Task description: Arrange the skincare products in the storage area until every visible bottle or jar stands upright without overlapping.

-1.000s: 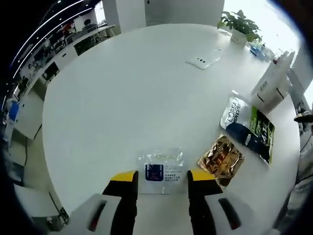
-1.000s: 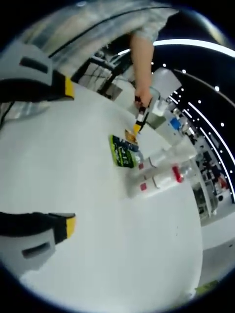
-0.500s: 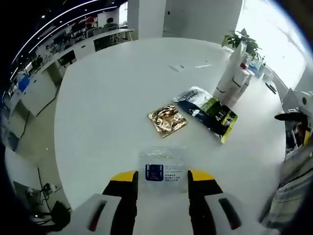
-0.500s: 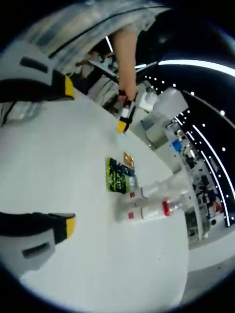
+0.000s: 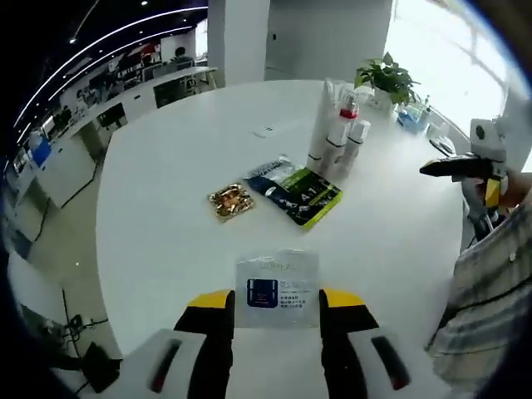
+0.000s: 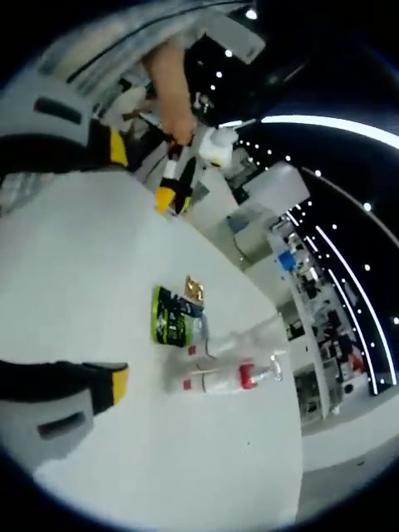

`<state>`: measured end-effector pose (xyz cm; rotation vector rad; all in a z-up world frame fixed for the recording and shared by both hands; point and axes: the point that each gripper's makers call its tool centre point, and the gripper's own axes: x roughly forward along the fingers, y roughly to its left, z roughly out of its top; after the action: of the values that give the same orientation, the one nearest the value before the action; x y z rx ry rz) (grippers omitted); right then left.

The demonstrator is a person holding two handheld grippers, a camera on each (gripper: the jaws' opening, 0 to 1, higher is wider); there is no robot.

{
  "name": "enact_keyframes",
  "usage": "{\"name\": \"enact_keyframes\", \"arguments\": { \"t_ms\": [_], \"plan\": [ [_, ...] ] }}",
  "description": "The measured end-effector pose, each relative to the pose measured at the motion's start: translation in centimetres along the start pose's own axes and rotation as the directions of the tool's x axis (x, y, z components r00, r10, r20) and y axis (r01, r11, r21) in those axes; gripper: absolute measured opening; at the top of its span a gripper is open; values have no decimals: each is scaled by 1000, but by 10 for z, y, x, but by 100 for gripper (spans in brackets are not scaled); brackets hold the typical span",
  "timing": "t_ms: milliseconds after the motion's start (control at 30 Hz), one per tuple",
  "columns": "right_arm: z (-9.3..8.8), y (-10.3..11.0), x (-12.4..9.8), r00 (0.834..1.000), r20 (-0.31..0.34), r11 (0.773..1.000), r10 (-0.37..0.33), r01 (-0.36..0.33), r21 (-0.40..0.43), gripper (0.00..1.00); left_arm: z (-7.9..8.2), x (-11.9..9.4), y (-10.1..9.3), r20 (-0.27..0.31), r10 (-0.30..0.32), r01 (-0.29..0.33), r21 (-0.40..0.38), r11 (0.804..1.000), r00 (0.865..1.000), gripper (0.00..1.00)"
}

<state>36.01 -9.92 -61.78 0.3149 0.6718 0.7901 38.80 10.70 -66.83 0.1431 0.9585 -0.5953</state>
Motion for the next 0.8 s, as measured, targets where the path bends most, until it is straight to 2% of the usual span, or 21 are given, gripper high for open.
{"name": "enact_keyframes", "arguments": {
  "t_ms": [200, 300, 400, 467, 567, 733, 800],
  "plan": [
    [-24, 30, 23, 992, -86, 996, 87, -84, 35, 90, -17, -21, -52, 61, -20, 22, -29, 999, 998, 41],
    [-32, 47, 33, 981, -127, 988, 146, -137, 75, 89, -29, -30, -73, 73, -25, 27, -34, 999, 997, 41],
    [-35, 64, 44, 968, -153, 976, 200, -184, 117, 88, -38, -40, -92, 113, -30, 40, -85, 996, 993, 41],
    [-34, 73, 48, 960, -154, 965, 234, -210, 157, 88, -42, -43, -97, 128, -24, 38, -108, 993, 991, 41],
    [-33, 77, 55, 958, -154, 961, 243, -215, 177, 88, -48, -47, -105, 141, -23, 43, -144, 989, 990, 41],
    [-39, 87, 60, 946, -176, 945, 271, -226, 237, 84, -44, -52, -112, 172, -26, 55, -165, 985, 985, 41],
    [-41, 93, 59, 936, -191, 932, 297, -240, 270, 81, -40, -52, -113, 181, -29, 58, -154, 986, 983, 41]
  ]
}}
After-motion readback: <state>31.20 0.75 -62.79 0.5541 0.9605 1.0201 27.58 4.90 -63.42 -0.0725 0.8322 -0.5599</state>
